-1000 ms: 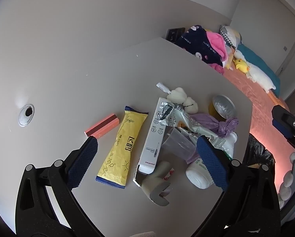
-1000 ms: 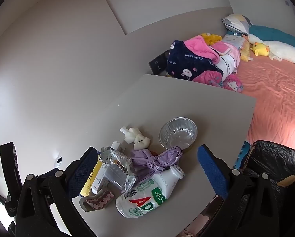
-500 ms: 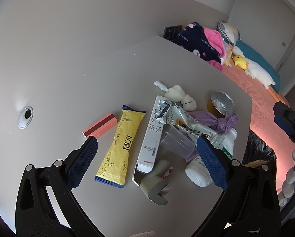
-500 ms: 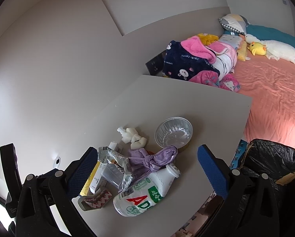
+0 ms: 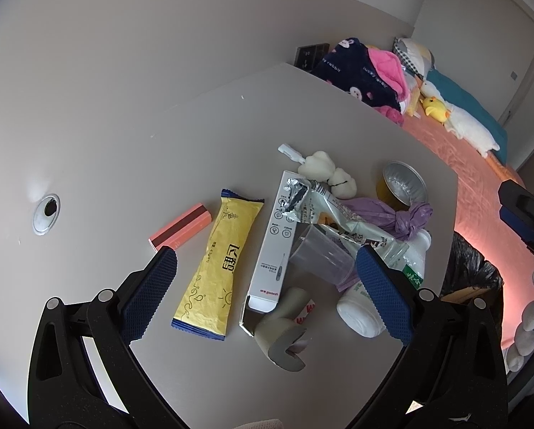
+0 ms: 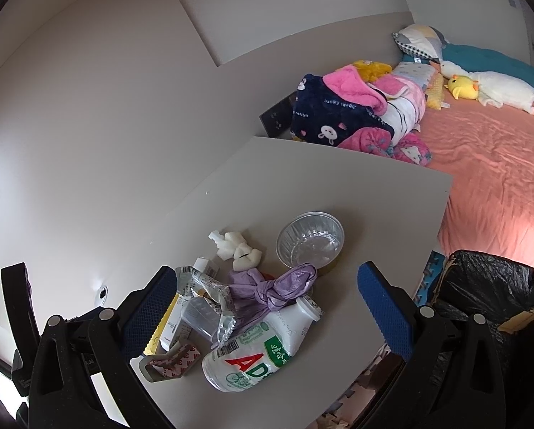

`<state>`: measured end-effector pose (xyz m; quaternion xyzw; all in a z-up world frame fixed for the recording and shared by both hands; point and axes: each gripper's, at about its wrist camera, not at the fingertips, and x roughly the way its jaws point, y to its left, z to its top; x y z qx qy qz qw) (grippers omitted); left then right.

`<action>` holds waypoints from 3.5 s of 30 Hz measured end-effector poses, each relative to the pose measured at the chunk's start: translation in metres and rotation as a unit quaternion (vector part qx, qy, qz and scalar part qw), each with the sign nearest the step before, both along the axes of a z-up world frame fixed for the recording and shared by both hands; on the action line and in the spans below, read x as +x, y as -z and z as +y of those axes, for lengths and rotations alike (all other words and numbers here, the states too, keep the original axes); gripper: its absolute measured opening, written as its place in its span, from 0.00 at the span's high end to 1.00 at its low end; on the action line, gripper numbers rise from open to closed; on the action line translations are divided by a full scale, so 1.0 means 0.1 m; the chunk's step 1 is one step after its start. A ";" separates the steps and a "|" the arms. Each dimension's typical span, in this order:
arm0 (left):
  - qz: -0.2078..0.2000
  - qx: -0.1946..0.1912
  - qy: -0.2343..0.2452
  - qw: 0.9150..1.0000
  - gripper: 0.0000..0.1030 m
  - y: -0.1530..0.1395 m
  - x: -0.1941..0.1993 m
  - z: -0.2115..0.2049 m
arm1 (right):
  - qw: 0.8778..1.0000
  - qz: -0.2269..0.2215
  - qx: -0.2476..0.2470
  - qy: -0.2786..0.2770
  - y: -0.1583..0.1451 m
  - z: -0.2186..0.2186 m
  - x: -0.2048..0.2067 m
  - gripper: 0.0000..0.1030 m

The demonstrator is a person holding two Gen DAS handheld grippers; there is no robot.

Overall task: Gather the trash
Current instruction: 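Move both tools over the trash pile on the table, then grasp the pink block with the left tool while the right tool grasps the silver foil bowl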

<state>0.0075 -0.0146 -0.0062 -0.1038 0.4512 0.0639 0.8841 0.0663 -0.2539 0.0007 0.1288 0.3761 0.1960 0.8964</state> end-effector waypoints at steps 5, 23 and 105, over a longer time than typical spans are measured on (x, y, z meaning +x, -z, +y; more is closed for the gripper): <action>0.003 0.004 0.002 1.000 0.06 0.02 0.01 -0.01 | 1.000 0.002 0.000 0.001 0.01 -0.01 0.01 0.02; 0.003 0.011 0.005 1.000 0.06 0.03 0.01 -0.03 | 1.000 0.001 -0.001 0.003 0.01 -0.01 0.01 0.02; 0.084 0.063 0.074 0.992 0.56 0.81 0.47 0.86 | 0.968 0.111 -0.226 -0.011 1.06 0.66 1.44 0.20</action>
